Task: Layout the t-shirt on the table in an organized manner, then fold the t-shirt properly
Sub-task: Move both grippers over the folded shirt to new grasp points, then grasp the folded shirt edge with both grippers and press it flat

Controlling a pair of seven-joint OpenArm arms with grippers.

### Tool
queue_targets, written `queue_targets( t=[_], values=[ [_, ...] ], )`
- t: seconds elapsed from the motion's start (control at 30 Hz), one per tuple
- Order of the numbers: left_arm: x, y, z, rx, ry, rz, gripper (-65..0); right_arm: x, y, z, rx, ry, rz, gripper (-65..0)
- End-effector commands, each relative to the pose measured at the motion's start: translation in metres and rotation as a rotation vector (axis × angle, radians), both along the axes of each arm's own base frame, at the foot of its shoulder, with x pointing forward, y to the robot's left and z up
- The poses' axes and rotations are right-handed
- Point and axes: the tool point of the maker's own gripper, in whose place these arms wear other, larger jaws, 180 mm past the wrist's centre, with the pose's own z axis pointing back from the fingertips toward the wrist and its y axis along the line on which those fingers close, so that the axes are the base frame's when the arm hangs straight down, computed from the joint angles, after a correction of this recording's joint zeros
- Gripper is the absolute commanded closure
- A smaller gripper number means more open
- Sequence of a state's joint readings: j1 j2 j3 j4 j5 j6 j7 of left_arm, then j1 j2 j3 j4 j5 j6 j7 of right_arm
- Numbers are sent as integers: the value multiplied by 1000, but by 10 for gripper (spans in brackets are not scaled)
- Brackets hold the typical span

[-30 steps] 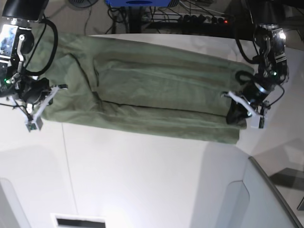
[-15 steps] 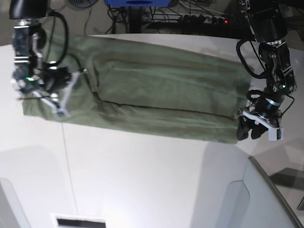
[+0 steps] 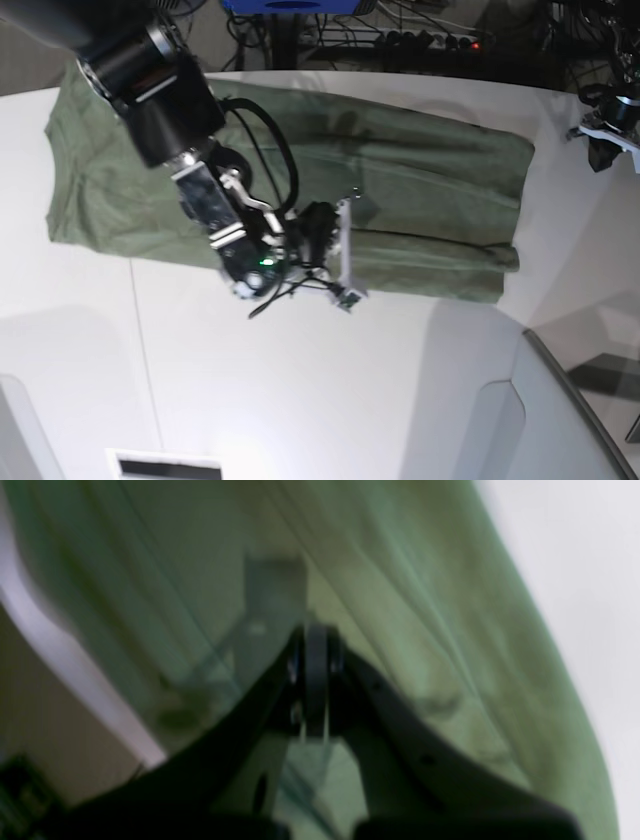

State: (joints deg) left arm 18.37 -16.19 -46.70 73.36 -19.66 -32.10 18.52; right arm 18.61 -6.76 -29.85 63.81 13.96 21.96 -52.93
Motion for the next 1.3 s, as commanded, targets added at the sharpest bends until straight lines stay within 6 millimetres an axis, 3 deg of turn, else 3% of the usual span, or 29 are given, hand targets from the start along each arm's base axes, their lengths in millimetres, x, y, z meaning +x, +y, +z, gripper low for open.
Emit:
queue_targets(
  t=[0.0,0.07,0.2,0.3,0.4,0.57,0.73,0.87,0.93,1.03,1.17,1.27],
  values=[
    [11,7,24,45,-65,-20,0,14,14,14,36,-45,21,0],
    [13,3,33,64,-77,-42,0,16,25,12,41,-66,54,0],
    [32,-22,41,75,-96,-133,0,28,15,11,51,-61,0,0],
    [62,-49,55,80,-148,-221,0,36,-10,6,35,-16,-106,0],
    [104,-68,67,78,-210,-270,0,26,-26,3,26,-10,-132,0],
    [173,-80,49,128,-86,-312,0,-1,-53,1,23,-49,-145,0],
    [214,-100,29,77,-27,-344,0,-18,-89,-13,-11,-24,-203,0],
    [227,-105,8,26,28,-292,0,-22,-113,-22,-26,0,-267,0],
    [225,-103,-4,25,64,-254,0,-21,-123,-23,-34,2,-291,0],
    [220,-116,-20,59,127,-306,0,-24,-126,-26,-41,7,-291,0],
    [213,-116,-25,156,183,-390,0,-26,-126,-27,-41,11,-291,0],
    [215,-102,-2,287,172,-461,0,-26,-126,-27,-42,13,-291,0]
  ],
)
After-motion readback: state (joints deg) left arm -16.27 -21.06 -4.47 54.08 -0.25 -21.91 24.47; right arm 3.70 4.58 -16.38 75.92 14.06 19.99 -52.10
